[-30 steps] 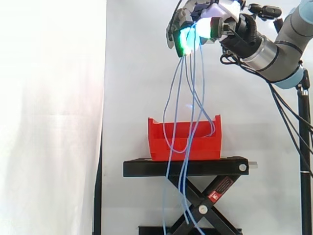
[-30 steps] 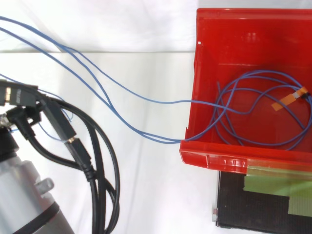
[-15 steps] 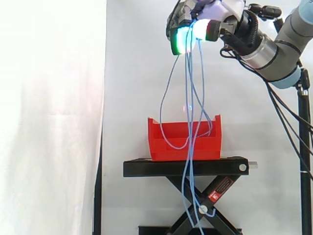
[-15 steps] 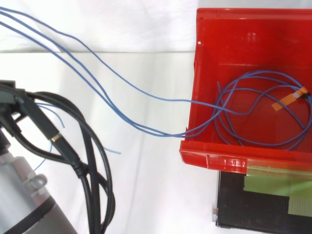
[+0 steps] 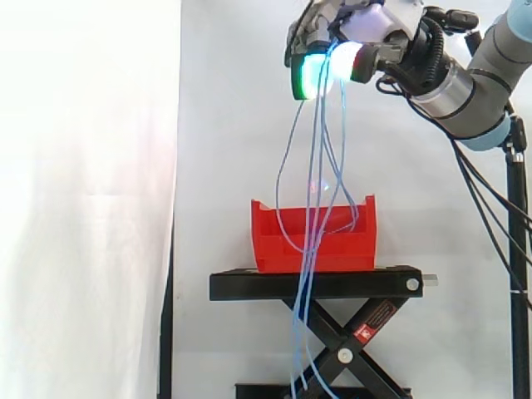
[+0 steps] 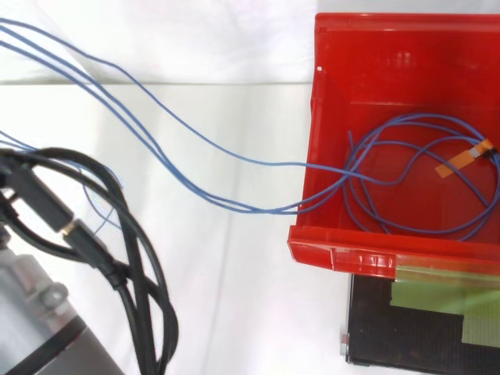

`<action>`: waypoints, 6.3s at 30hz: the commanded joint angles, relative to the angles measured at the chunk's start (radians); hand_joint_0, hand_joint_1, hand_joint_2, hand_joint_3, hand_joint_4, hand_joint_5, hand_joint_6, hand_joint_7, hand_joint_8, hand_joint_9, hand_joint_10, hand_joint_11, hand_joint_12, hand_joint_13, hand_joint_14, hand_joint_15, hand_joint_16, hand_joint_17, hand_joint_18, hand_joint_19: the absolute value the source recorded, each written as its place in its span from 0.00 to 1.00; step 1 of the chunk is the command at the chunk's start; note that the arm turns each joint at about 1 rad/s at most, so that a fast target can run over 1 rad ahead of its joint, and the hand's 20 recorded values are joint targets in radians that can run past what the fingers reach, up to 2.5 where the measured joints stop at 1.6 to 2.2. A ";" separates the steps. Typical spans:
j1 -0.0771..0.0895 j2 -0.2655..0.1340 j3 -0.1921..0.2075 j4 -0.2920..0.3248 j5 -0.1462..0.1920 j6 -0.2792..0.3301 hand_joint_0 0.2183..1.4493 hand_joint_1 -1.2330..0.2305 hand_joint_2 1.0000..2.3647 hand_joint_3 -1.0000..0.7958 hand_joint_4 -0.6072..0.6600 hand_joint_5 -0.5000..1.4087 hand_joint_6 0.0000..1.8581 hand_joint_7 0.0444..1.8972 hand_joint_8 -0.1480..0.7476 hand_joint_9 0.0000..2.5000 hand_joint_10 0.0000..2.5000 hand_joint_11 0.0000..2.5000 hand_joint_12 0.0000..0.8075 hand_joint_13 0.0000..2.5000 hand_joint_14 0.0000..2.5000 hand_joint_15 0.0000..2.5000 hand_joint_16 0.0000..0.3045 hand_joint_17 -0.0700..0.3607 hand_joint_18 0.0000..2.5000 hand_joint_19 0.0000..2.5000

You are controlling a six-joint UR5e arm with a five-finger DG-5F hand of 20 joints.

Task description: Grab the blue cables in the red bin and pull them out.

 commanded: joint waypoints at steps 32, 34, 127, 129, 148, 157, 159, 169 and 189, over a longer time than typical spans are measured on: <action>0.040 0.001 0.000 -0.491 0.328 0.582 0.43 0.38 0.00 0.00 0.61 0.66 0.28 0.37 0.53 0.29 0.19 0.62 0.45 0.35 0.95 0.38 0.15 0.40 0.31 0.46; 0.040 0.001 0.000 -0.494 0.328 0.582 0.43 0.39 0.00 0.00 0.61 0.67 0.27 0.38 0.53 0.30 0.19 0.61 0.46 0.35 0.95 0.38 0.15 0.40 0.31 0.46; 0.032 0.000 0.001 -0.491 0.326 0.585 0.53 0.18 0.00 0.04 0.67 0.56 0.45 0.30 0.51 0.31 0.13 0.66 0.43 0.37 0.83 0.43 0.14 0.39 0.30 0.44; 0.032 0.001 0.000 -0.491 0.326 0.585 0.54 0.17 0.00 0.04 0.67 0.55 0.45 0.29 0.51 0.31 0.13 0.67 0.44 0.37 0.83 0.43 0.14 0.39 0.30 0.44; 0.032 0.001 0.000 -0.467 0.323 0.616 0.56 0.13 0.00 0.00 0.66 0.49 0.52 0.25 0.51 0.27 0.14 0.66 0.44 0.35 0.83 0.43 0.15 0.39 0.28 0.43; 0.032 0.000 0.000 -0.461 0.323 0.622 0.58 0.13 0.00 0.00 0.65 0.48 0.57 0.24 0.52 0.27 0.14 0.65 0.43 0.35 0.83 0.42 0.14 0.39 0.28 0.44; 0.031 0.001 0.000 -0.459 0.323 0.622 0.60 0.14 0.00 0.02 0.64 0.48 0.63 0.22 0.51 0.28 0.15 0.65 0.43 0.35 0.82 0.43 0.14 0.39 0.28 0.44; 0.031 0.001 0.000 -0.372 0.308 0.568 0.62 0.15 0.00 0.04 0.63 0.47 0.67 0.21 0.51 0.28 0.17 0.64 0.43 0.36 0.83 0.42 0.14 0.39 0.29 0.44; 0.020 0.000 0.000 -0.108 0.107 0.048 0.63 0.15 0.00 0.03 0.62 0.47 0.67 0.22 0.51 0.28 0.17 0.63 0.43 0.36 0.83 0.42 0.14 0.39 0.29 0.44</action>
